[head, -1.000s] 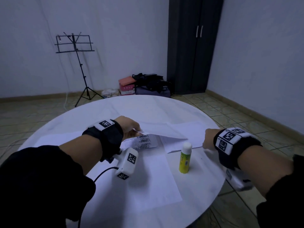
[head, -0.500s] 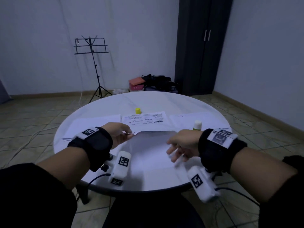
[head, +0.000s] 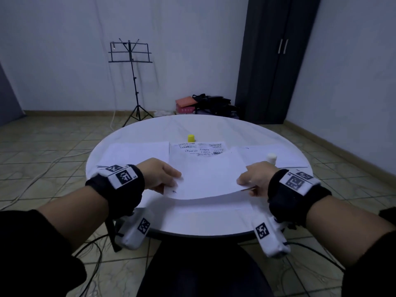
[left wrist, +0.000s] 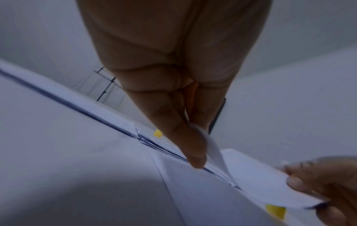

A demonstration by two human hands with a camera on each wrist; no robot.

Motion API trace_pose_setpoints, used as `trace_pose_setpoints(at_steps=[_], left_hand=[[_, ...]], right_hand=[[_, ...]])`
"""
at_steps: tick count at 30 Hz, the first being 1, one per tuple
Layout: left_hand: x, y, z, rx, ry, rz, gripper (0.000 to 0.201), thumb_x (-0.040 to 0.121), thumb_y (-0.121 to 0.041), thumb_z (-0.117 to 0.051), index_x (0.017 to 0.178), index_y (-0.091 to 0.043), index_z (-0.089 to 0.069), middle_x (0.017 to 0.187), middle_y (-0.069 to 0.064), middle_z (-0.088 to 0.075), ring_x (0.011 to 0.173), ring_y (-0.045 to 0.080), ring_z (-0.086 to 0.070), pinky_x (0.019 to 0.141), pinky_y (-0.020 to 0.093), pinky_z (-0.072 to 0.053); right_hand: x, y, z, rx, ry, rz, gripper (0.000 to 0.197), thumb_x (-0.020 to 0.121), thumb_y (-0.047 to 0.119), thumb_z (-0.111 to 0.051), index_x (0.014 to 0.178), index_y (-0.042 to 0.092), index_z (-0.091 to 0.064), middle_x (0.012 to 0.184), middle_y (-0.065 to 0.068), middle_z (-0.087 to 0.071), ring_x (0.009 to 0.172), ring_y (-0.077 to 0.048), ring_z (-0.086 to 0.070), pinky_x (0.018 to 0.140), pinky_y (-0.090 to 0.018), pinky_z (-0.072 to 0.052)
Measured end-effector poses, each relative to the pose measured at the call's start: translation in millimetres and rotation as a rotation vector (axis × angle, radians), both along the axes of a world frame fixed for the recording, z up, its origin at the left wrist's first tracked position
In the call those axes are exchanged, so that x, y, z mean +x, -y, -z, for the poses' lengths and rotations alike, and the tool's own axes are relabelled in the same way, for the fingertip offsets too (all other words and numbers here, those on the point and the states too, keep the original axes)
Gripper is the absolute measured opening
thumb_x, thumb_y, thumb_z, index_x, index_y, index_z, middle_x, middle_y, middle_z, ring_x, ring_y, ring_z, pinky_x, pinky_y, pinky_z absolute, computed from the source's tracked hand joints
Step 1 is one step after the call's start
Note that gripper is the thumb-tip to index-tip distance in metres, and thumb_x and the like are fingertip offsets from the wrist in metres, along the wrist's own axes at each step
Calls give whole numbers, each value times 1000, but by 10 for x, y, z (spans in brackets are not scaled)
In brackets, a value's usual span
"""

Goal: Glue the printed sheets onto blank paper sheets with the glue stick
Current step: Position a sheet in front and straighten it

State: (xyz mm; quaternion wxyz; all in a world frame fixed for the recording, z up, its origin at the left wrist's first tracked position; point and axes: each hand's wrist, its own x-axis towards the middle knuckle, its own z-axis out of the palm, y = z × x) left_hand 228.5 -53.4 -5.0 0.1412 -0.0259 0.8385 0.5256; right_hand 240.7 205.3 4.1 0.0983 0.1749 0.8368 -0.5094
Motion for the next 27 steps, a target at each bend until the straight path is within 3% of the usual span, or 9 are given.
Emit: trace_pose_setpoints(at_steps=[3, 6, 9, 13, 15, 17, 20, 23, 27], left_hand=[[5, -58, 12, -108, 25, 123, 40, 75, 15, -68, 110, -6, -66, 92, 9, -63, 62, 15, -65, 54, 18, -55], [6, -127, 47, -164, 43, 178, 37, 74, 14, -71, 103, -7, -66, 82, 7, -57, 61, 16, -62, 54, 18, -56], [-25, -182, 93, -224, 65, 207, 29, 74, 12, -72, 93, -8, -67, 74, 5, -55, 56, 15, -61, 57, 22, -58], [-63, -207, 172, -286, 101, 219, 25, 72, 8, -76, 79, -13, -65, 74, 6, -61, 55, 16, -62, 57, 24, -58], [-73, -202, 205, -284, 120, 199, 24, 72, 8, -76, 78, -13, -65, 66, 0, -66, 54, 16, -62, 56, 23, -58], [-81, -190, 216, -261, 140, 180, 24, 72, 8, -75, 80, -12, -65, 51, -7, -63, 52, 14, -61, 56, 22, -57], [-84, -163, 218, -200, 165, 166, 24, 75, 11, -71, 82, -10, -63, 46, -7, -60, 49, 11, -60, 56, 21, -57], [-78, -137, 222, -146, 180, 157, 24, 76, 13, -68, 84, -9, -62, 46, -4, -60, 46, 10, -59, 53, 20, -56], [-75, -97, 225, -81, 199, 134, 24, 77, 15, -67, 85, -8, -65, 59, 3, -63, 51, 14, -59, 55, 22, -57]], right_hand=[[2, -99, 15, 89, 37, -30, 19, 80, -5, -65, 78, 7, -50, 73, -12, -51, 56, -22, -48, 48, -26, -38], [24, -180, 33, 205, 65, -68, 19, 77, -2, -69, 87, 5, -54, 69, -13, -56, 51, -22, -52, 47, -23, -38], [34, -217, 22, 416, 106, -141, 20, 78, 11, -73, 78, 5, -54, 63, -10, -54, 47, -20, -49, 43, -20, -34], [3, -196, 59, 643, 166, -240, 33, 79, 26, -74, 66, 10, -48, 66, -5, -53, 56, -19, -50, 49, -23, -37], [-13, -184, 74, 723, 187, -267, 32, 78, 26, -72, 63, 12, -47, 67, -3, -54, 58, -18, -49, 53, -24, -39], [-33, -192, 77, 729, 198, -275, 31, 77, 25, -73, 65, 12, -48, 67, -3, -54, 58, -18, -50, 54, -24, -39], [-58, -208, 80, 729, 181, -285, 34, 76, 30, -76, 70, 10, -49, 70, -5, -54, 64, -20, -51, 56, -26, -41], [-73, -215, 81, 708, 183, -294, 30, 77, 28, -76, 75, 10, -52, 70, -5, -54, 64, -19, -51, 55, -26, -41], [-88, -246, 74, 655, 188, -285, 30, 80, 21, -75, 66, 9, -51, 55, -3, -54, 46, -15, -49, 44, -21, -37]])
